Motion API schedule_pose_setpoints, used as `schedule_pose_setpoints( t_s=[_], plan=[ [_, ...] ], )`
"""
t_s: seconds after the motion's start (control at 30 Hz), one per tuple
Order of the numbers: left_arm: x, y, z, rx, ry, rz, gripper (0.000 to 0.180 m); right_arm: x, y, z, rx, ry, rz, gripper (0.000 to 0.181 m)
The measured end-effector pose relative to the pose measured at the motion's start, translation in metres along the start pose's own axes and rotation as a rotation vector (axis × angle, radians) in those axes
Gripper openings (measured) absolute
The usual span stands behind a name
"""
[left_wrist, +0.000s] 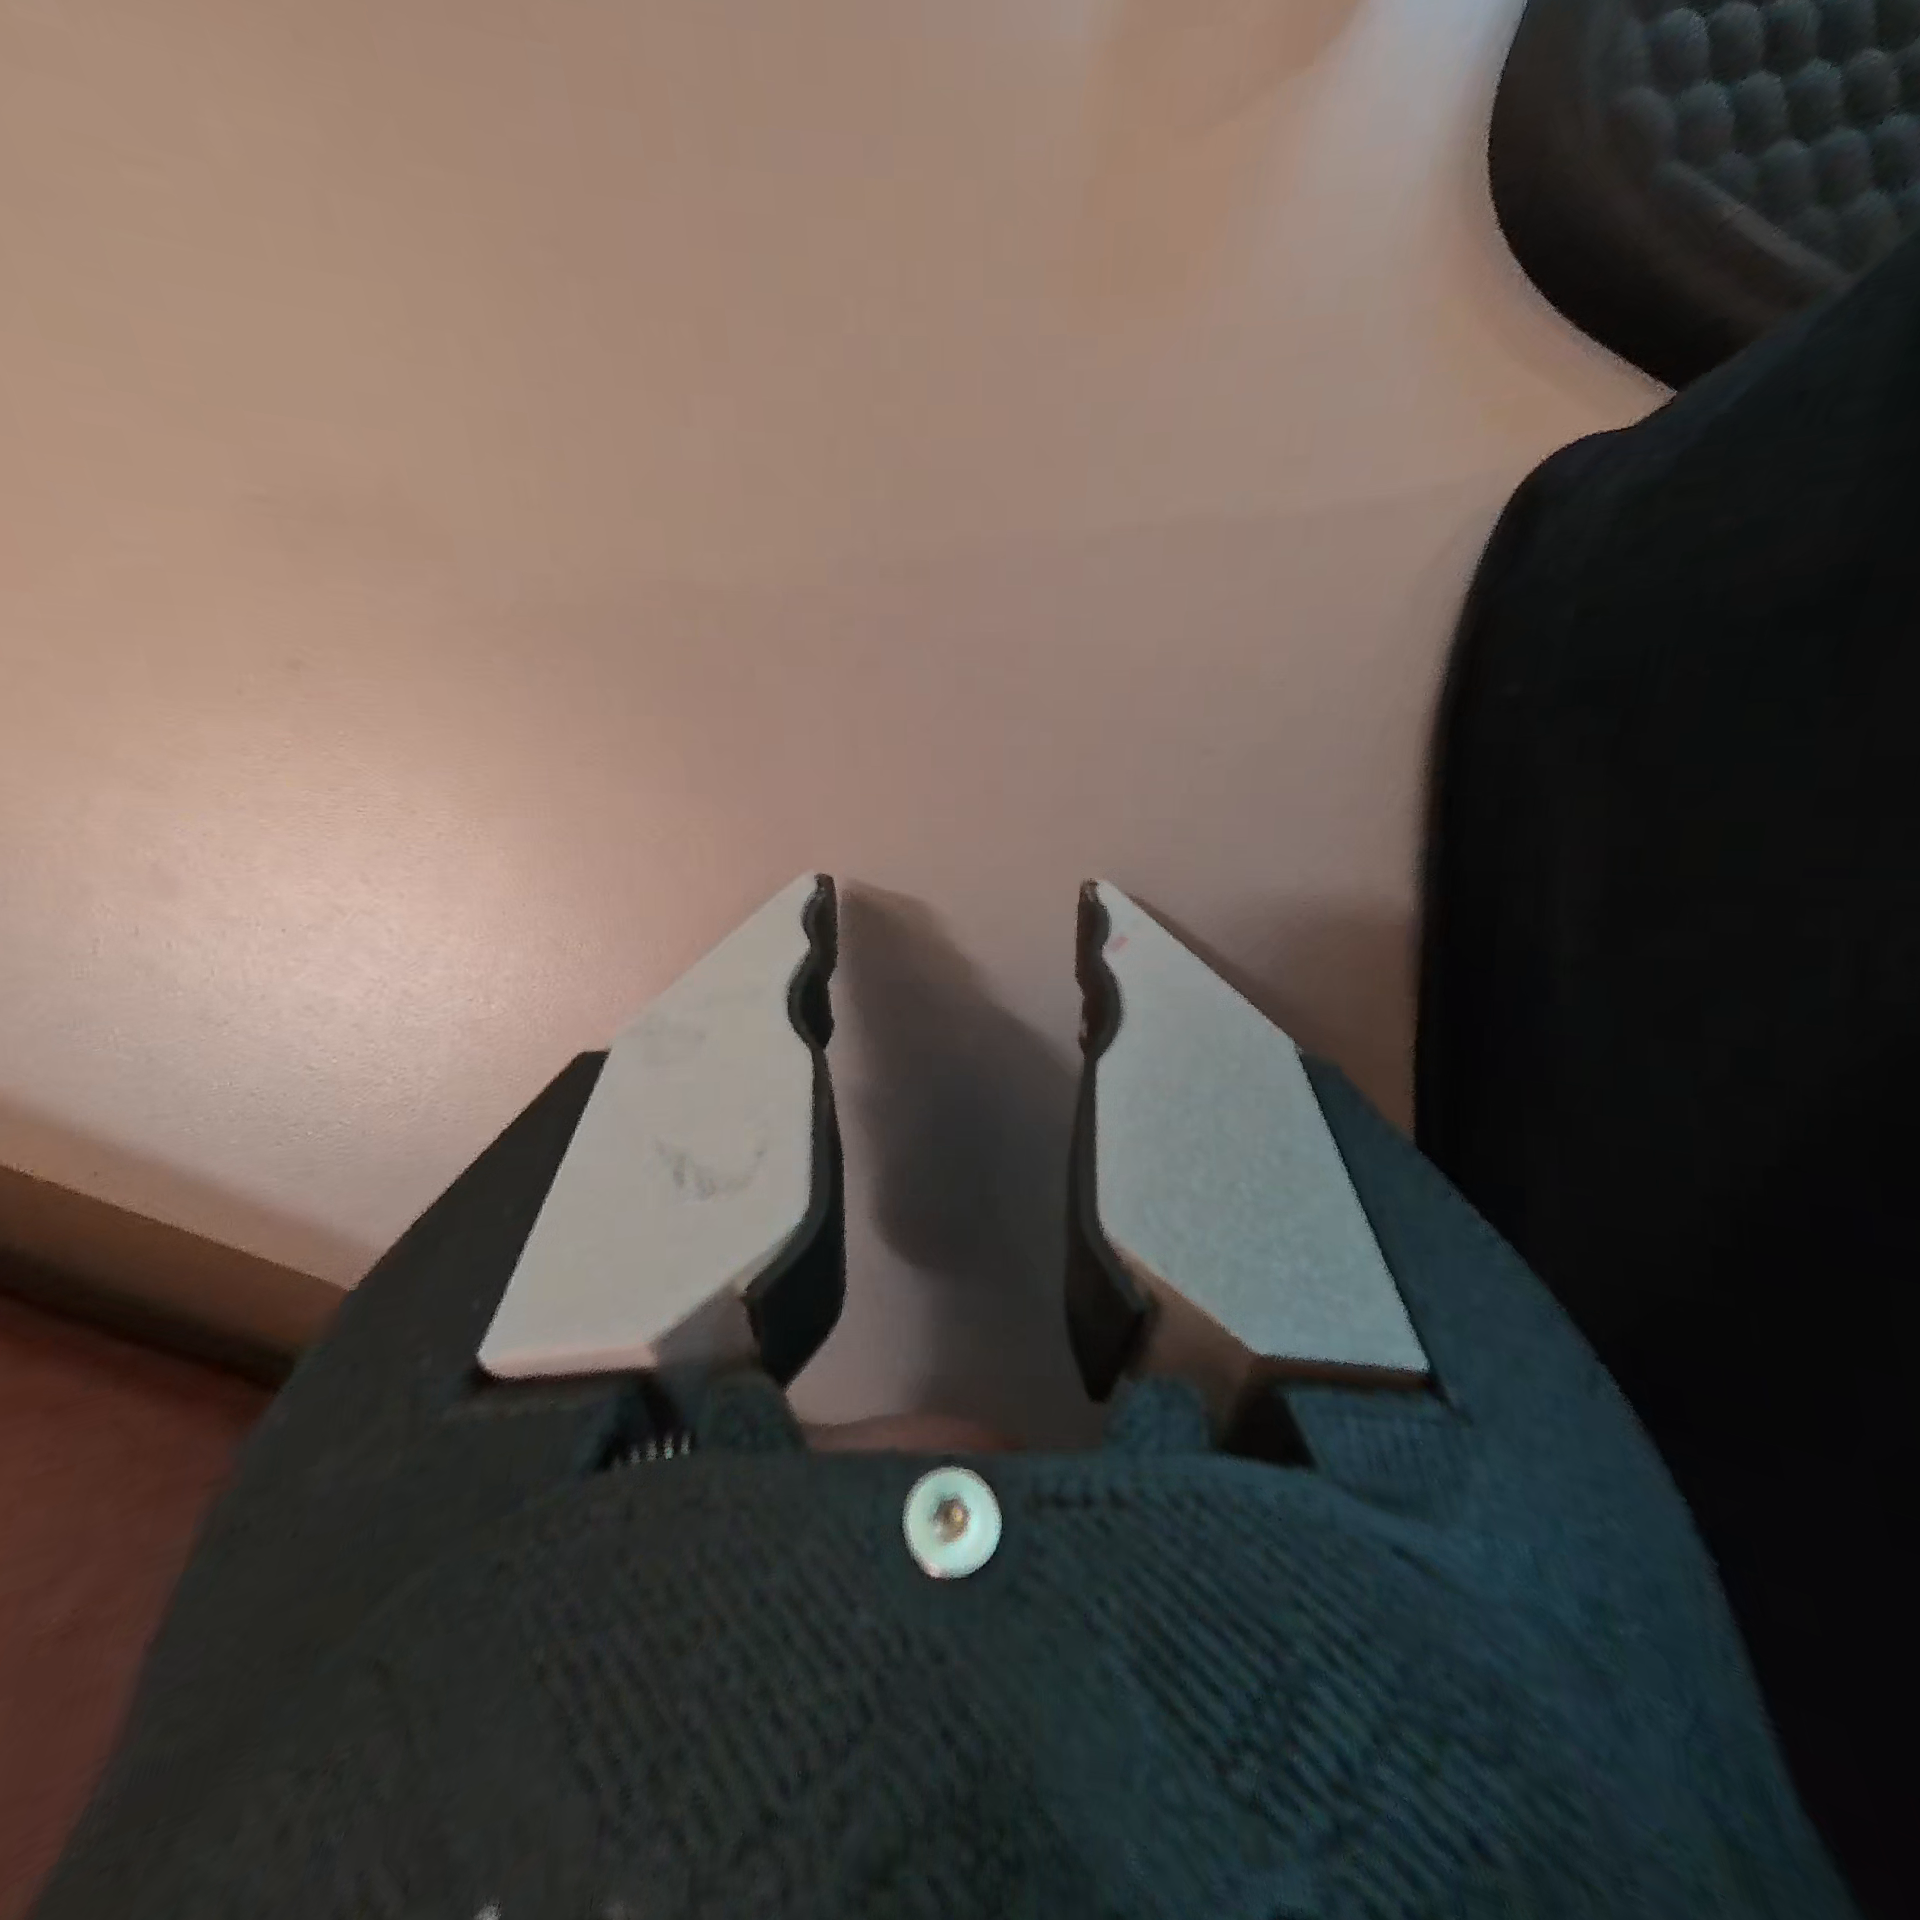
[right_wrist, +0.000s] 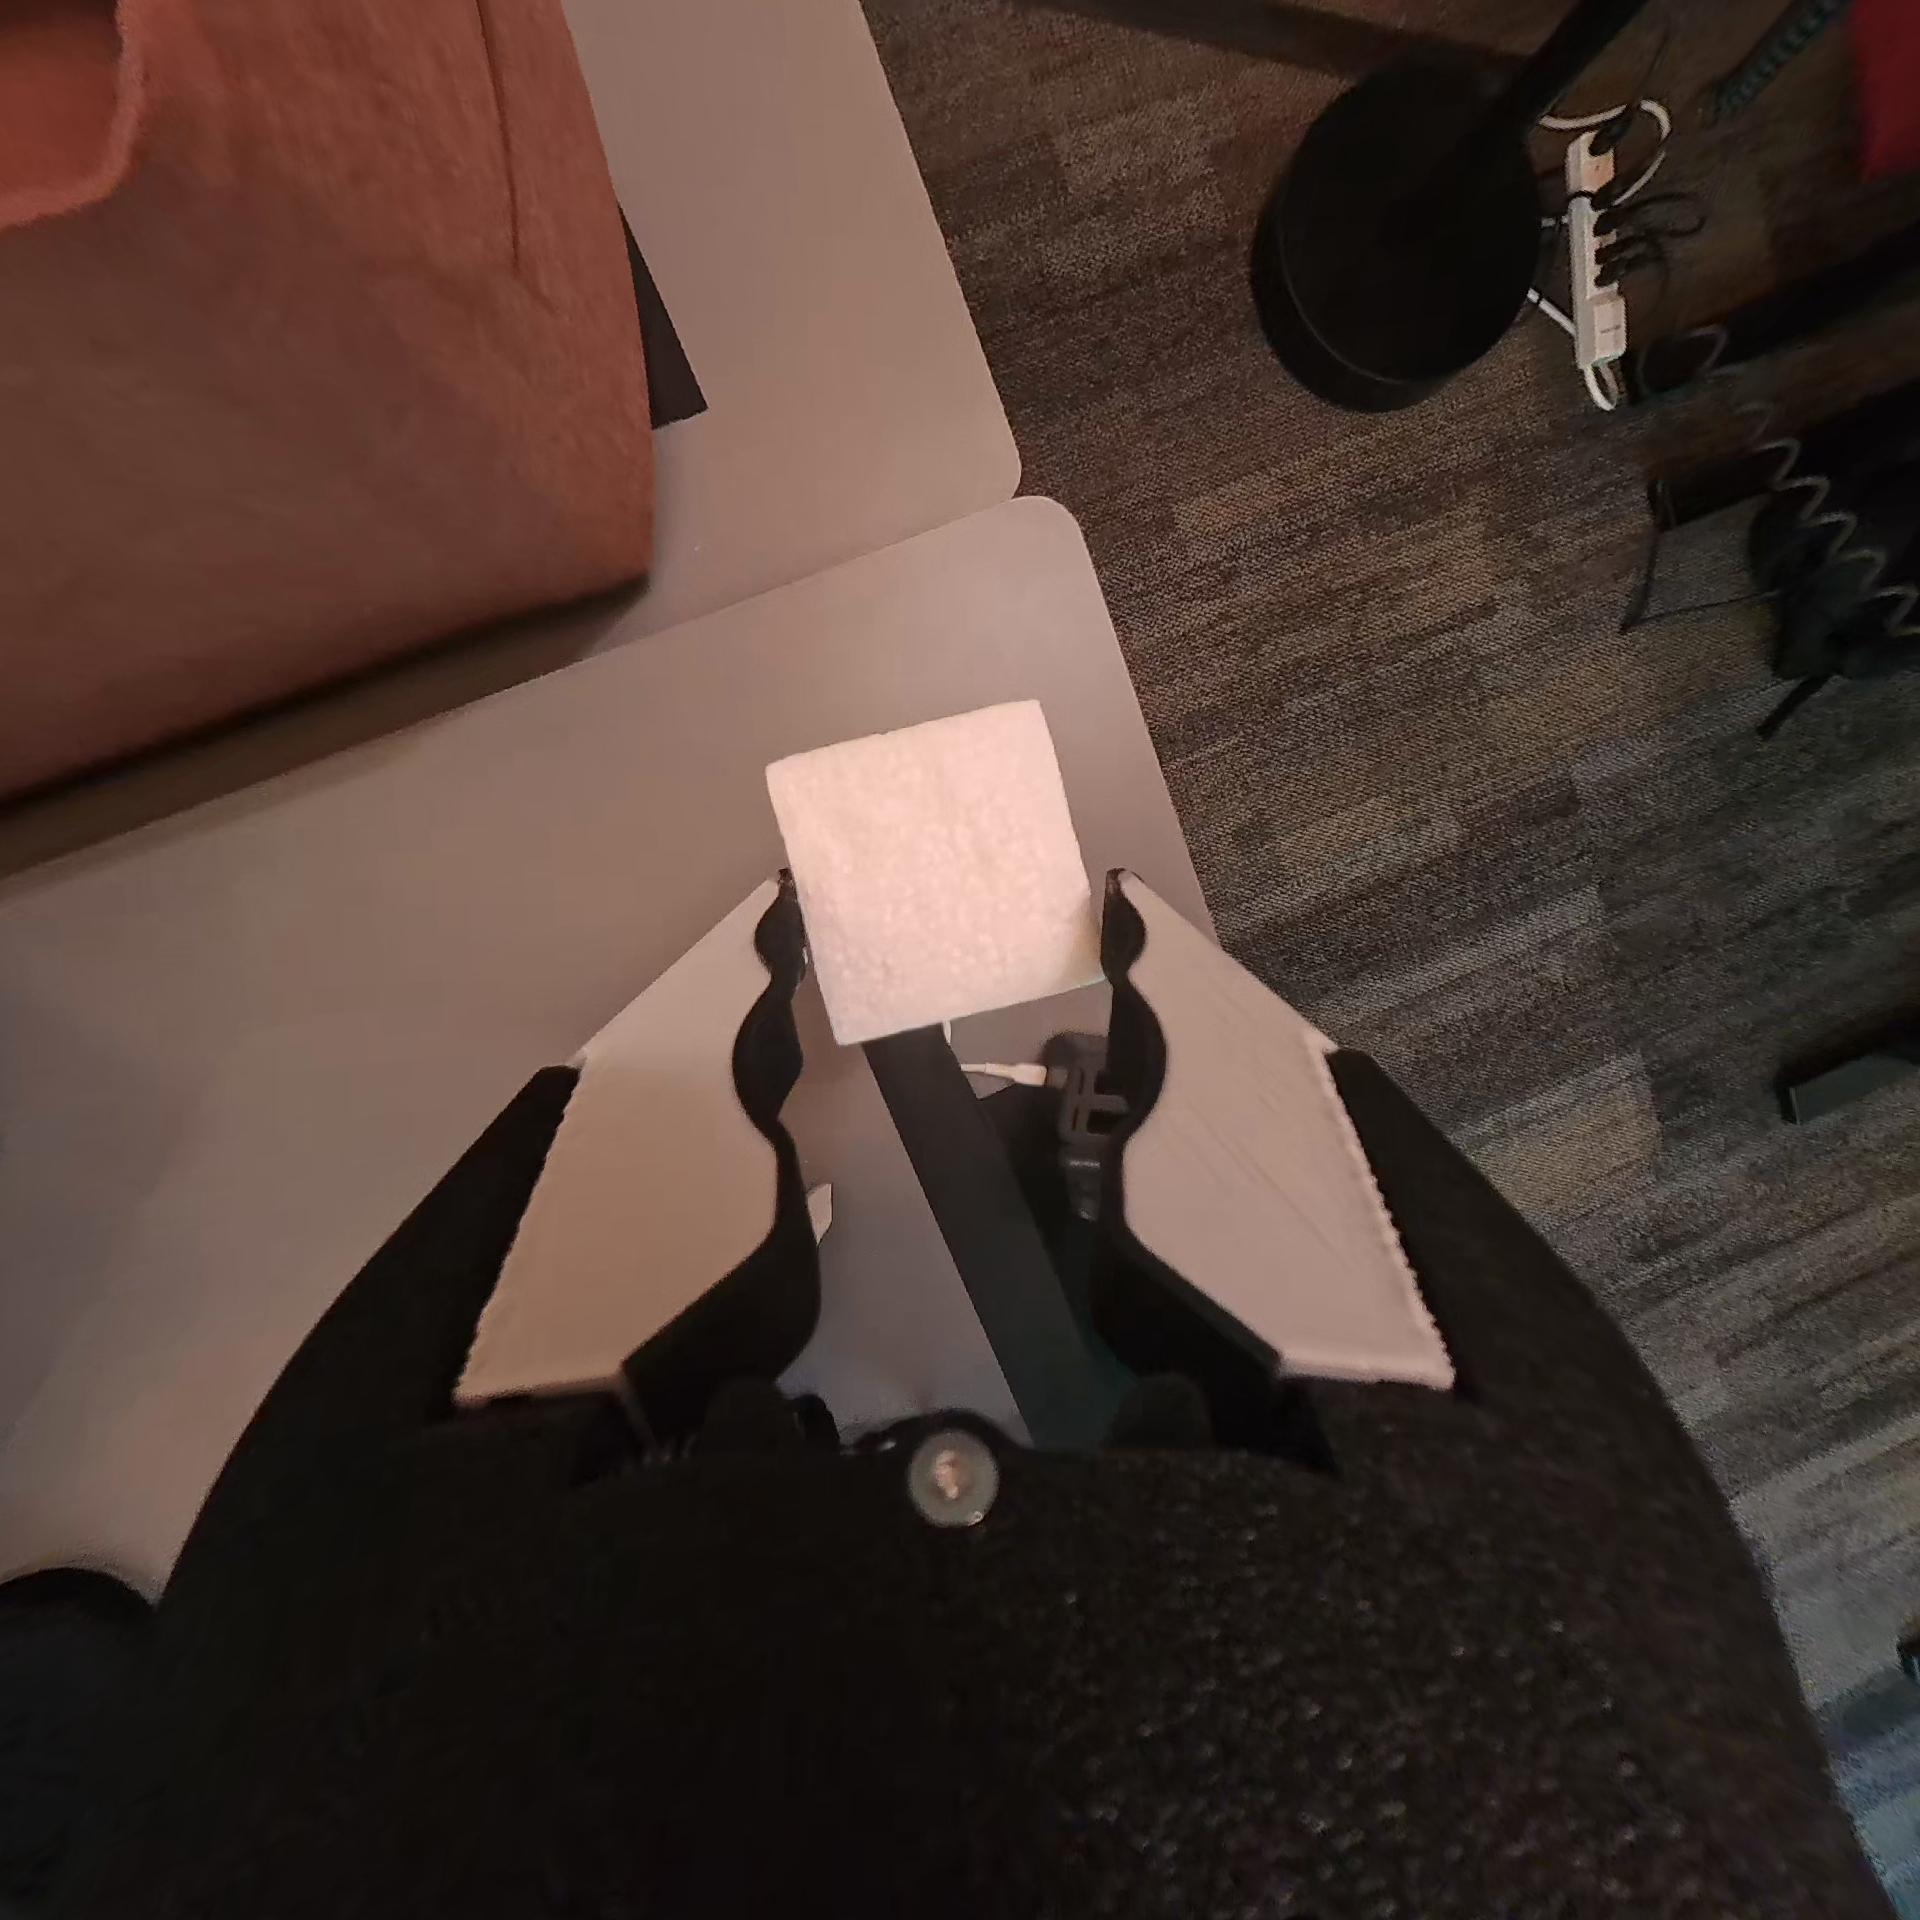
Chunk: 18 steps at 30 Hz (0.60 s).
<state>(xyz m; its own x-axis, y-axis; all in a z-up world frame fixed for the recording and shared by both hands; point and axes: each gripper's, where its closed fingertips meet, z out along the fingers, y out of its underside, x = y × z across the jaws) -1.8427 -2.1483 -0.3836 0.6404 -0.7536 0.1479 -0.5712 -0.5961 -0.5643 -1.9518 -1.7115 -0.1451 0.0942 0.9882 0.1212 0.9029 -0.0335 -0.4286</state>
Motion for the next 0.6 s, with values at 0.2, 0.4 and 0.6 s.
schedule_pose_setpoints(
  t_s=[0.2, 0.4, 0.6],
  plan=[
    [0.001, 0.006, 0.004, -0.024, 0.01, 0.011, 0.044, 0.003, 0.005, 0.009, 0.014, -0.004, 0.013, 0.057],
    [0.002, 0.006, 0.004, -0.021, 0.021, -0.011, 0.044, 0.006, 0.01, 0.015, 0.013, 0.001, 0.006, 0.058],
    [0.004, 0.007, 0.004, -0.021, 0.021, -0.019, 0.044, 0.007, 0.01, 0.013, 0.032, 0.007, 0.011, 0.068]
  ],
)
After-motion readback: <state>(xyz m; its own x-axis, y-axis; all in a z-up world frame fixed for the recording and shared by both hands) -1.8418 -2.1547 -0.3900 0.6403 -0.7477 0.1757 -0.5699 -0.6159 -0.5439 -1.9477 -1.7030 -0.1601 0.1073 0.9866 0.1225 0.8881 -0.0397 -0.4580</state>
